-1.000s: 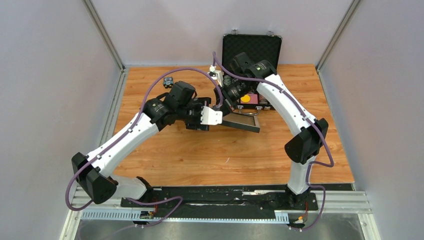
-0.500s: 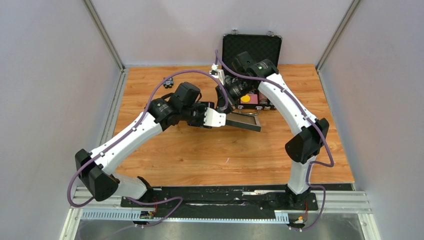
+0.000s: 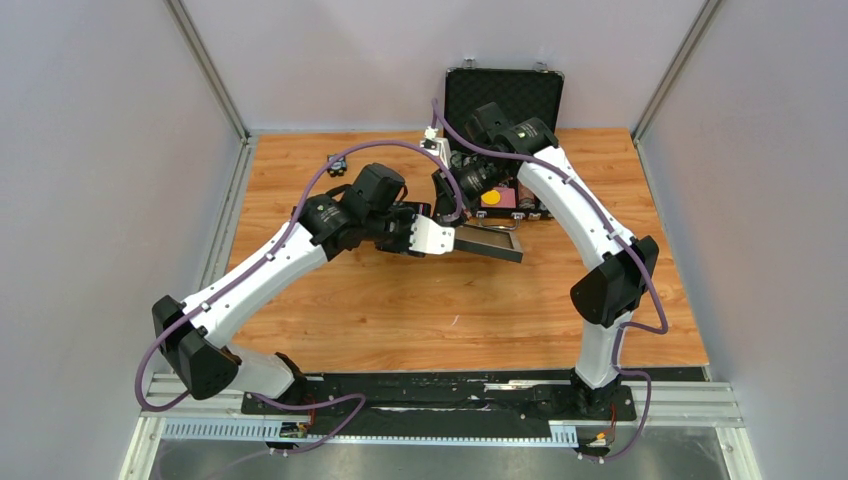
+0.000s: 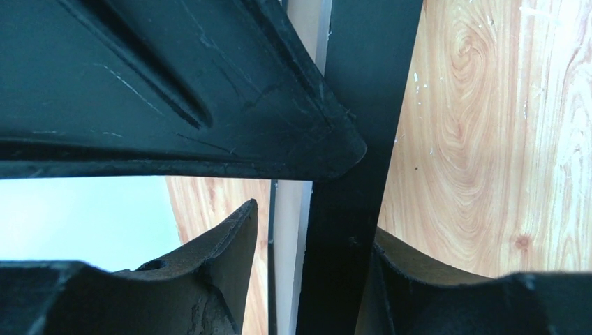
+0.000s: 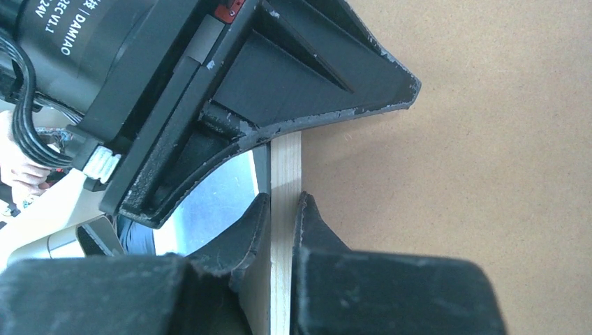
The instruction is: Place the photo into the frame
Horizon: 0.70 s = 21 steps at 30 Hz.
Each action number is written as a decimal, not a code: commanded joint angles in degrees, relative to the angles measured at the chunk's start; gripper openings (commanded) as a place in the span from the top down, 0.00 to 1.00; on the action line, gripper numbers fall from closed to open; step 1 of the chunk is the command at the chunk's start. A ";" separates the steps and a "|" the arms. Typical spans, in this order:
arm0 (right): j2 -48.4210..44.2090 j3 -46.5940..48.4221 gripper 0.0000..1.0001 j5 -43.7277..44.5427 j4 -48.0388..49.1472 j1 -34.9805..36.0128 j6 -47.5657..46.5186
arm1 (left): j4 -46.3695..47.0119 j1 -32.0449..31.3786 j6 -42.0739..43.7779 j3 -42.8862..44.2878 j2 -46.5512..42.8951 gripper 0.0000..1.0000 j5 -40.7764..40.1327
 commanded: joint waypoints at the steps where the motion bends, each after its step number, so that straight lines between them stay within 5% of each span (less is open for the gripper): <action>1: -0.32 1.31 1.00 -1.06 1.32 -1.46 -0.50 | -0.05 -0.60 1.29 2.67 -1.26 0.45 -1.37; 8: -0.05 1.48 1.00 -1.35 1.31 -1.64 -0.25 | 0.00 -0.98 1.47 2.40 -1.19 0.55 -1.99; 12: -0.05 1.30 0.99 -1.39 1.32 -1.69 -0.10 | 0.41 -1.58 1.31 2.38 -0.79 0.74 -2.97; 13: -0.12 1.30 0.97 -1.30 1.32 -1.78 -0.06 | 0.43 -1.76 1.31 2.39 -0.79 0.86 -3.14; 15: -0.26 1.36 0.90 -1.20 1.40 -1.95 0.09 | 0.54 -1.96 1.35 2.23 -0.87 0.98 -3.68; 21: -1.32 1.38 0.55 0.00 1.84 -2.73 1.08 | 0.70 -2.20 1.34 1.98 -1.83 1.00 -5.27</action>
